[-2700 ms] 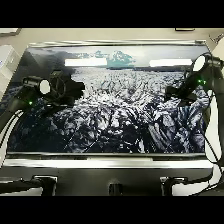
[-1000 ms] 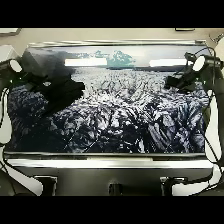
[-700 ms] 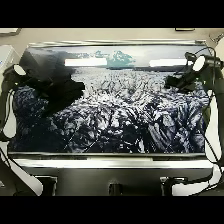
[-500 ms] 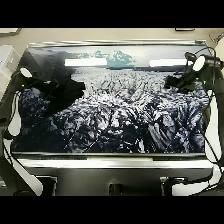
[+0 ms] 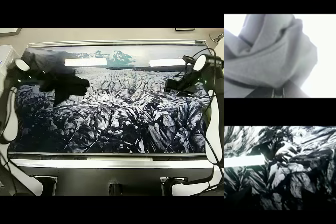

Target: Fold the clothes and pants, and hang the long-sleeved shirts on hangers.

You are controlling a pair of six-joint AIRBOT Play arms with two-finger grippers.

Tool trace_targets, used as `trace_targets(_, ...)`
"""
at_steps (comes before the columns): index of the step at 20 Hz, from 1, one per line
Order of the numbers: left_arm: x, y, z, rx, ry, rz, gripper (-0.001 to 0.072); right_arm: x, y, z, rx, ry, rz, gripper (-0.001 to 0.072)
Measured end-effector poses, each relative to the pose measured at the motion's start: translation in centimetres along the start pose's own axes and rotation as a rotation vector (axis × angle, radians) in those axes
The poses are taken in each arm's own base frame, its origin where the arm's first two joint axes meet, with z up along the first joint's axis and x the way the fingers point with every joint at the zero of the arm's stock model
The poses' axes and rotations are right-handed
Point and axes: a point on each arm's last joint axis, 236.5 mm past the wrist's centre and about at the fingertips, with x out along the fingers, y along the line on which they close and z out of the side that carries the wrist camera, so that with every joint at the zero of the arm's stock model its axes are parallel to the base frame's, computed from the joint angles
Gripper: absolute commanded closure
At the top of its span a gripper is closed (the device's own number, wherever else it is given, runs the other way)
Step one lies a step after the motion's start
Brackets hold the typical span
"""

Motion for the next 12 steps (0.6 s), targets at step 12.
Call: trace_targets(12,-31.6,-32.0,-15.9,0.830,-0.394,-0.498,0.0682,-21.1,2.2,1.2,-0.120,-0.480,0.026,0.0019)
